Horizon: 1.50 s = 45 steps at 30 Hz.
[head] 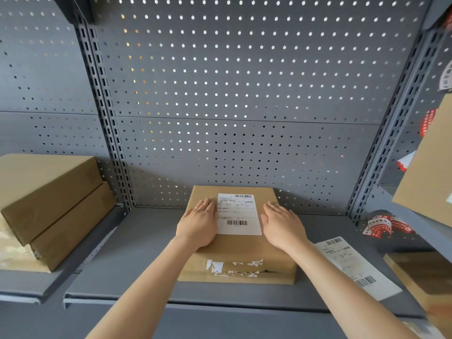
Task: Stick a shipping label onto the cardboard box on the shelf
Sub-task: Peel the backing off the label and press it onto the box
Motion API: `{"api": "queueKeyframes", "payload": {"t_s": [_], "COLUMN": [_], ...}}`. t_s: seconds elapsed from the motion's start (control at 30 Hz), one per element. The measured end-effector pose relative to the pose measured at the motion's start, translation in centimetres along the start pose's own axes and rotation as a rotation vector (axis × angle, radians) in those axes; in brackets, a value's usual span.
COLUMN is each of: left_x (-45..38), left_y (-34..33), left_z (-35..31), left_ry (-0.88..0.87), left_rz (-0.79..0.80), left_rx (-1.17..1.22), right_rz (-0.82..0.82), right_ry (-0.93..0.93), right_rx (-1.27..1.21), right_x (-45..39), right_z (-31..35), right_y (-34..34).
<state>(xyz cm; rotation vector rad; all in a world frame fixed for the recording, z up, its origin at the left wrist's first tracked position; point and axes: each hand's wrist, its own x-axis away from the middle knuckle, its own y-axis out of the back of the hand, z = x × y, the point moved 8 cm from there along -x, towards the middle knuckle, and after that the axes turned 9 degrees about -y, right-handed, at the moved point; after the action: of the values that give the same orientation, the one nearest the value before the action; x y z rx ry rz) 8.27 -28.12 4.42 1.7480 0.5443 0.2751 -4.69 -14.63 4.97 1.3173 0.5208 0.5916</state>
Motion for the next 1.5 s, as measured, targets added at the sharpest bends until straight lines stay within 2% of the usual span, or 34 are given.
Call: {"api": "queueKeyframes", "payload": {"t_s": [0.13,0.33,0.43,0.77,1.0,1.17,1.5], "left_x": [1.0,2.2,2.1,2.7,3.5,3.8,3.8], "left_y": [-0.2,-0.4,-0.5,0.2,0.0,-0.2,0.1], "left_z": [-1.1,-1.9,-1.8,-1.0,-1.5,-1.9,-0.4], "left_ry": [0.067,0.146,0.131,0.010,0.090,0.102,-0.049], "left_rz": [-0.036,-0.063,-0.054,0.018,0.025,0.021,0.129], "left_rx": [0.066,-0.016,-0.023,-0.011,-0.015,-0.061,-0.065], "right_rz": [-0.029,-0.057,-0.074,0.015,0.049,0.013,0.072], "right_ry": [-0.053,-0.105,-0.095,0.015,-0.046,-0.069,0.074], "right_rx": [-0.020,0.053,0.057,-0.024,-0.013,0.023,-0.031], "right_x": [1.4,2.9,3.0,2.5,3.3,3.9,3.1], "right_z": [0.8,2.2,2.0,-0.3,0.8,1.2,-0.7], "right_y": [0.4,0.0,0.0,-0.2,-0.1,-0.4,-0.4]}}
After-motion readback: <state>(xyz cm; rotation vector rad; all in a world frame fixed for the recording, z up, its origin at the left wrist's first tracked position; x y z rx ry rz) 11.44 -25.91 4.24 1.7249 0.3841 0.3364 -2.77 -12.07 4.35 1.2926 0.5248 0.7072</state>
